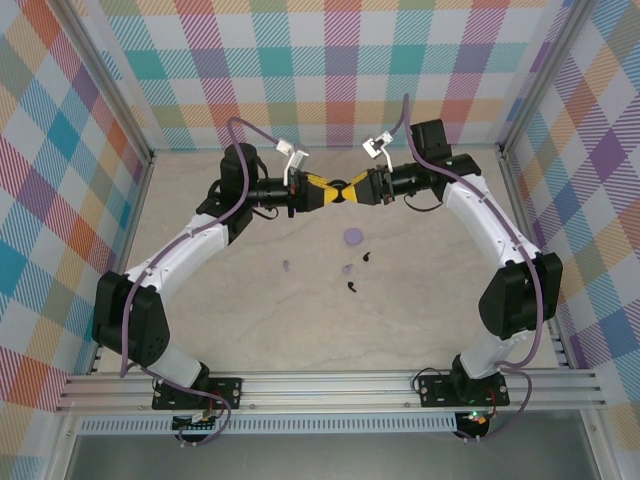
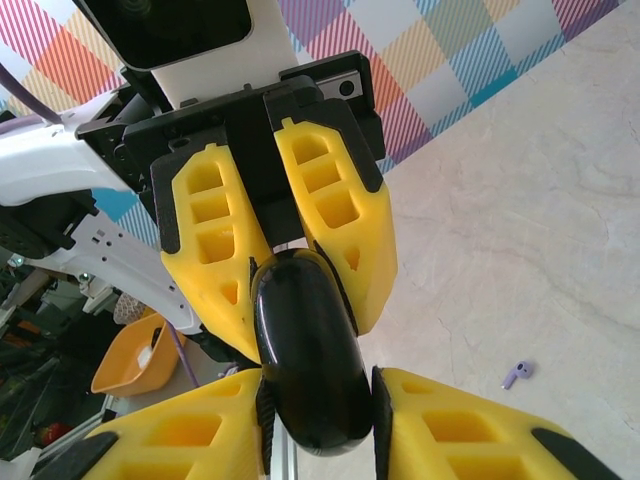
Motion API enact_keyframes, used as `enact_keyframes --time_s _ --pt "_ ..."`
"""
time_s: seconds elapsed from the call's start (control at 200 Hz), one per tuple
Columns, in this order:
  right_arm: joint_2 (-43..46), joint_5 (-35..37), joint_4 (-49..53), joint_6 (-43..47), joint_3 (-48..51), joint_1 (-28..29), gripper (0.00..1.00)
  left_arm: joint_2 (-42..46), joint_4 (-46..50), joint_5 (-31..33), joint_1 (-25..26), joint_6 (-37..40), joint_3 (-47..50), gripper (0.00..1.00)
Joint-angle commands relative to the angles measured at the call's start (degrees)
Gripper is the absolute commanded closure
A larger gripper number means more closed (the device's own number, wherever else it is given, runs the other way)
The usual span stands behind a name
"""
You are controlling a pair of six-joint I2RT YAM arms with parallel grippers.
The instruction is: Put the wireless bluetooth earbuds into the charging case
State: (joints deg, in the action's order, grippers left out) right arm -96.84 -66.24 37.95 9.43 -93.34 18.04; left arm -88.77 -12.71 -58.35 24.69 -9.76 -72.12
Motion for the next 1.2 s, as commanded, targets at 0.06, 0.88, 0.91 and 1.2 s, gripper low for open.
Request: enact_keyframes --time_s 0.06,0.88,0.91,1.2 --pt "-0.76 -3.02 1.24 2.28 -2.67 1.14 0.69 -1.22 0.71 -0.34 0.71 0.68 -2.11 0.93" --pt "-0.48 -0.23 2.61 2.79 -3.60 1.55 0.83 -2.55 2.57 2.61 0.71 -1.26 -2.15 0.53" --pt "-0.46 -0.14 2.58 2.62 -3.60 1.56 0.83 -2.63 2.30 2.32 0.71 -1.47 -2.11 0.52" --pt "-0.28 1.79 1.14 0.93 -3.61 1.05 0.84 -2.51 3.61 0.87 0.36 -0.92 -2.49 0.54"
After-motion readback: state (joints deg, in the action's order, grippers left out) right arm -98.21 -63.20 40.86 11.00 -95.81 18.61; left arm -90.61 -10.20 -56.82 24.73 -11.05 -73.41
